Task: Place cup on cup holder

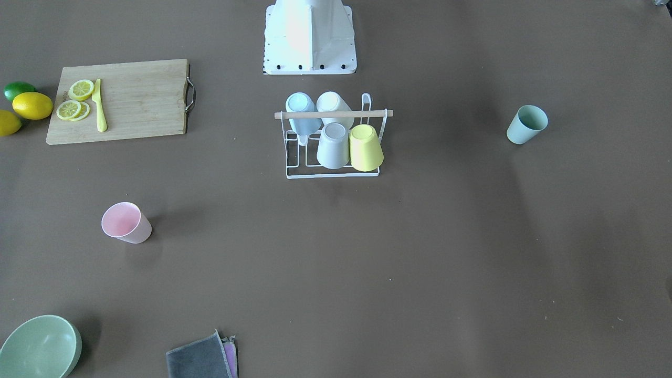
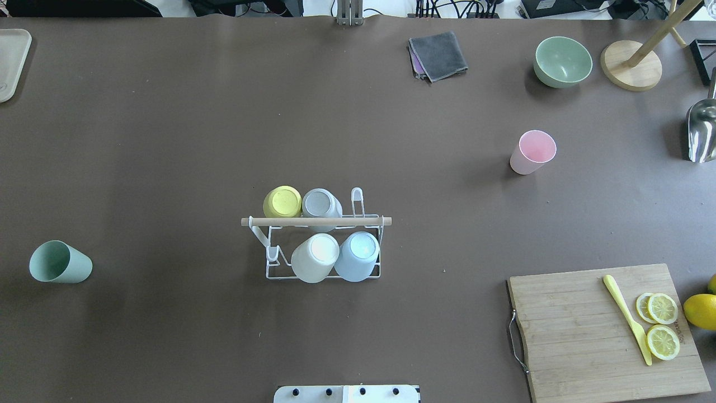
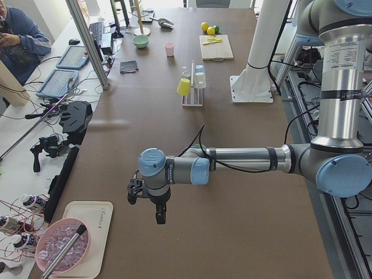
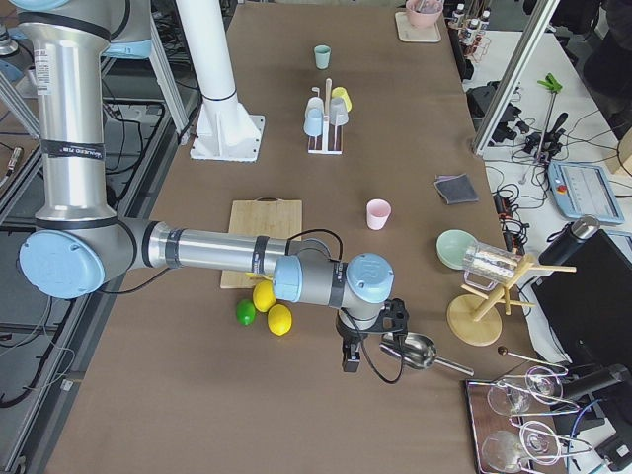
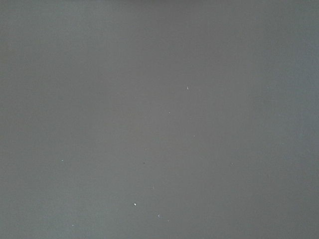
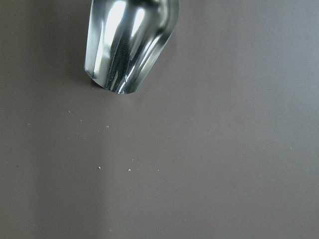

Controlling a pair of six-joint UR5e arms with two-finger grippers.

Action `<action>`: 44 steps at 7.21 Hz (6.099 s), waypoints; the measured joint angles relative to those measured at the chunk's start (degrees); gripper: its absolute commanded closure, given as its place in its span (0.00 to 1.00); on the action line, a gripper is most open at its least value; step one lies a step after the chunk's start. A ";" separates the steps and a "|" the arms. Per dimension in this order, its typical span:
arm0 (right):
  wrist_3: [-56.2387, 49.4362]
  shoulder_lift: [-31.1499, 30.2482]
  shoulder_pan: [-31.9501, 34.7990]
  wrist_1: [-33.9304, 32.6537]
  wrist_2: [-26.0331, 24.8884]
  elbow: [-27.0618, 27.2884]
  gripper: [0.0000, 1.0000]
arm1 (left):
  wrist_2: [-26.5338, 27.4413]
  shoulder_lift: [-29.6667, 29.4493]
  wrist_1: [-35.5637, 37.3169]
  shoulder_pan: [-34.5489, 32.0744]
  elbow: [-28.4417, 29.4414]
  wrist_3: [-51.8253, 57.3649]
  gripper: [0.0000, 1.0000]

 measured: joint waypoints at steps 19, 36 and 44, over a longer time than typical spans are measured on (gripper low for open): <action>13.49 25.85 -19.47 -4.80 -0.29 -3.25 0.00 | 7.94 -28.84 43.71 26.15 8.19 0.49 0.02; -6.93 68.75 -34.04 -19.71 -10.29 -62.45 0.00 | 11.78 -34.80 60.52 36.04 9.39 19.23 0.03; -9.22 74.41 -37.82 -18.38 -9.94 -75.73 0.00 | 9.13 -37.07 56.98 40.64 13.46 26.84 0.03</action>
